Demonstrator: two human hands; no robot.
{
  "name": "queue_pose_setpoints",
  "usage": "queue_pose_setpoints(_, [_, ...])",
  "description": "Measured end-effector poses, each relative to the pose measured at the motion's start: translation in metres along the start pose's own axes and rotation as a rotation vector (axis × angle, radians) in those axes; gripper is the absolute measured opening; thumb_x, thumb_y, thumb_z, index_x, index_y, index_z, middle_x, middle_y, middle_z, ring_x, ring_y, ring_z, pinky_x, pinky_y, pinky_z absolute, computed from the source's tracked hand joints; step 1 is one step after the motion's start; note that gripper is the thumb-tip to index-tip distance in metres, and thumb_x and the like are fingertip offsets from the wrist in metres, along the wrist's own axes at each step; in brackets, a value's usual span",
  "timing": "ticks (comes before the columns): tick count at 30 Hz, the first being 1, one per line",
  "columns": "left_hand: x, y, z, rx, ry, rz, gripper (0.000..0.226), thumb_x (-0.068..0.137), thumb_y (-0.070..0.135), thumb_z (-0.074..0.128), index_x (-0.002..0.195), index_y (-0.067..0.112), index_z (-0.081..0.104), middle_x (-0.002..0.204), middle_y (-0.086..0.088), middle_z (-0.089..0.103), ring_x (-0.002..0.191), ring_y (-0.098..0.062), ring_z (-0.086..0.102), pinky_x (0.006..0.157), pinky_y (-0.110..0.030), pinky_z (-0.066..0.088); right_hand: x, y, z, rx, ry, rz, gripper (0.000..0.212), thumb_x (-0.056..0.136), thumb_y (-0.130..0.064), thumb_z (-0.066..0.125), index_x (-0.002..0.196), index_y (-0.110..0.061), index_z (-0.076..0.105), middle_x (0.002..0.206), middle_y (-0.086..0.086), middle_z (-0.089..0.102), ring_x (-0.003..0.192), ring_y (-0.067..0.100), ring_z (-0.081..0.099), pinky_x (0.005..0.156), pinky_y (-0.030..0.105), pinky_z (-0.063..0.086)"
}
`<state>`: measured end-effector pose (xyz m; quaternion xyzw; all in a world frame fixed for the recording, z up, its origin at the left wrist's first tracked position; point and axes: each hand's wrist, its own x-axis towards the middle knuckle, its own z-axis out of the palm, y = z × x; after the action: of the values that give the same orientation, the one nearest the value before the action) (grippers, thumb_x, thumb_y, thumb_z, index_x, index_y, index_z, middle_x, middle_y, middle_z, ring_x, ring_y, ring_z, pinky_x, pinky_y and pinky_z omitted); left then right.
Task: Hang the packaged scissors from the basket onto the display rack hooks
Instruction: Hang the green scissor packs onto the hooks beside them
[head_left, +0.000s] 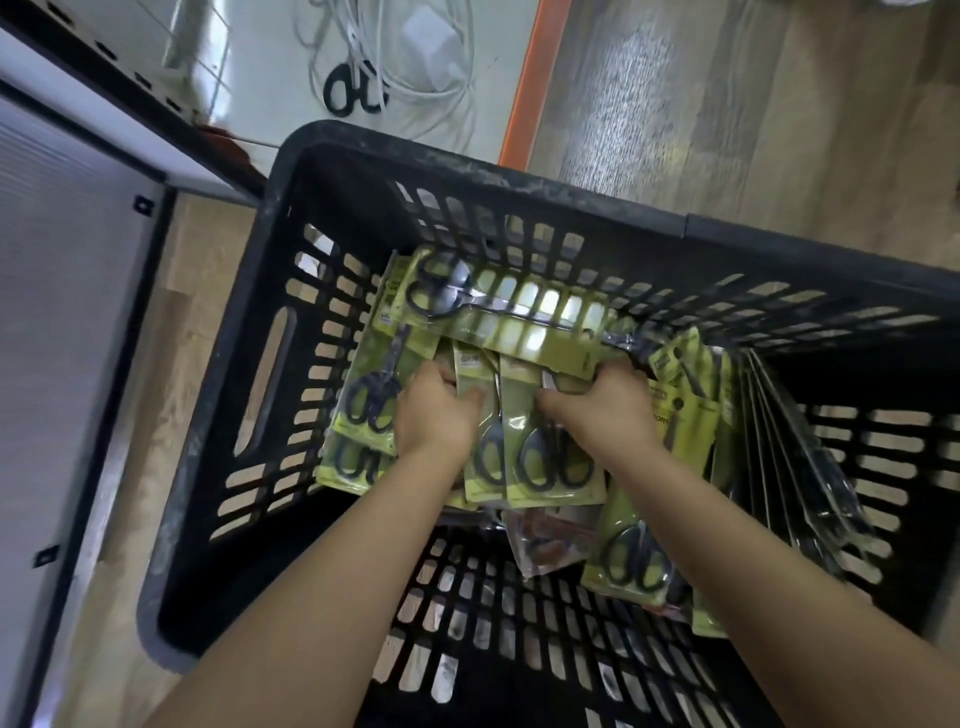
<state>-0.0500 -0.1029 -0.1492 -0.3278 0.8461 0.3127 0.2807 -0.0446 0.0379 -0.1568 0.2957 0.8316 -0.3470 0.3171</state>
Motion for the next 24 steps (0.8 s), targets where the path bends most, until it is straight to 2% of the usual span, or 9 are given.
queue_pose_setpoints(3, [-0.002,-0.001,-0.008,-0.053,-0.054,-0.008,0.024,0.090,0.020,0.061,0.077,0.020,0.041,0.072,0.006,0.046,0.078,-0.020,0.050,0.069,-0.027,0.037,-0.010,-0.001,-0.001,0.033,-0.063,0.069,0.068,0.062,-0.050,0.066,0.109,-0.003,0.055,0.109,0.014,0.058,0.096,0.030,0.057,0.071,0.033,0.047])
queue_pose_setpoints(5, [-0.006,-0.001,-0.014,-0.097,-0.097,-0.035,0.028,0.092,0.015,0.058,0.073,0.020,0.038,0.072,0.004,0.045,0.073,-0.018,0.046,0.067,-0.026,0.035,-0.020,0.001,-0.002,0.149,-0.117,0.123,0.063,0.074,-0.041,0.068,0.120,-0.004,0.045,0.108,0.010,0.056,0.092,0.025,0.055,0.069,0.031,0.042])
queue_pose_setpoints(9, [-0.024,-0.008,-0.024,-0.266,-0.192,-0.149,0.013,0.094,0.009,0.051,0.087,0.016,0.043,0.084,-0.004,0.050,0.072,-0.016,0.047,0.072,-0.030,0.043,-0.044,0.007,-0.004,0.318,-0.213,0.244,0.055,0.083,-0.030,0.065,0.124,-0.008,0.037,0.102,0.004,0.053,0.091,0.021,0.054,0.073,0.033,0.043])
queue_pose_setpoints(12, [-0.041,-0.022,-0.030,-0.309,-0.237,-0.202,0.019,0.095,0.003,0.046,0.087,0.020,0.045,0.088,-0.003,0.058,0.083,-0.023,0.057,0.082,-0.037,0.050,-0.060,0.009,-0.005,0.375,-0.265,0.315,0.057,0.085,-0.028,0.063,0.131,-0.009,0.035,0.103,0.005,0.049,0.090,0.021,0.049,0.075,0.032,0.041])
queue_pose_setpoints(14, [-0.054,-0.030,-0.035,-0.339,-0.270,-0.229,0.020,0.095,0.000,0.044,0.099,0.018,0.049,0.100,-0.008,0.064,0.095,-0.029,0.062,0.089,-0.041,0.050,-0.072,0.012,-0.006,0.396,-0.290,0.349,0.062,0.085,-0.027,0.063,0.136,-0.009,0.033,0.115,0.008,0.051,0.098,0.024,0.051,0.079,0.034,0.044])
queue_pose_setpoints(15, [-0.060,-0.034,-0.039,-0.366,-0.279,-0.249,0.021,0.094,-0.001,0.043,0.103,0.016,0.051,0.105,-0.011,0.065,0.099,-0.031,0.062,0.092,-0.043,0.050,-0.078,0.015,-0.007,0.399,-0.292,0.355,0.060,0.084,-0.025,0.064,0.134,-0.009,0.035,0.115,0.009,0.053,0.101,0.026,0.053,0.083,0.036,0.046])
queue_pose_setpoints(18, [-0.077,-0.044,-0.052,-0.426,-0.260,-0.297,0.027,0.092,-0.001,0.044,0.112,0.015,0.053,0.111,-0.014,0.064,0.102,-0.032,0.062,0.094,-0.048,0.048,-0.100,0.017,-0.015,0.436,-0.279,0.345,0.045,0.081,-0.017,0.066,0.119,-0.010,0.044,0.099,0.007,0.058,0.095,0.027,0.059,0.089,0.041,0.050])
queue_pose_setpoints(21, [-0.098,-0.045,-0.072,-0.463,-0.234,-0.304,0.029,0.093,0.005,0.045,0.118,0.017,0.052,0.112,-0.012,0.064,0.103,-0.031,0.061,0.096,-0.049,0.047,-0.126,0.011,-0.031,0.432,-0.259,0.301,0.050,0.075,-0.016,0.070,0.119,-0.012,0.045,0.103,0.009,0.062,0.093,0.029,0.063,0.089,0.046,0.052])
queue_pose_setpoints(24, [-0.123,-0.036,-0.100,-0.537,-0.189,-0.306,0.026,0.092,0.010,0.048,0.116,0.018,0.055,0.110,-0.011,0.065,0.103,-0.032,0.061,0.095,-0.048,0.048,-0.156,-0.007,-0.054,0.432,-0.249,0.192,0.044,0.079,-0.017,0.070,0.116,-0.016,0.045,0.100,0.004,0.062,0.089,0.022,0.062,0.079,0.038,0.053])
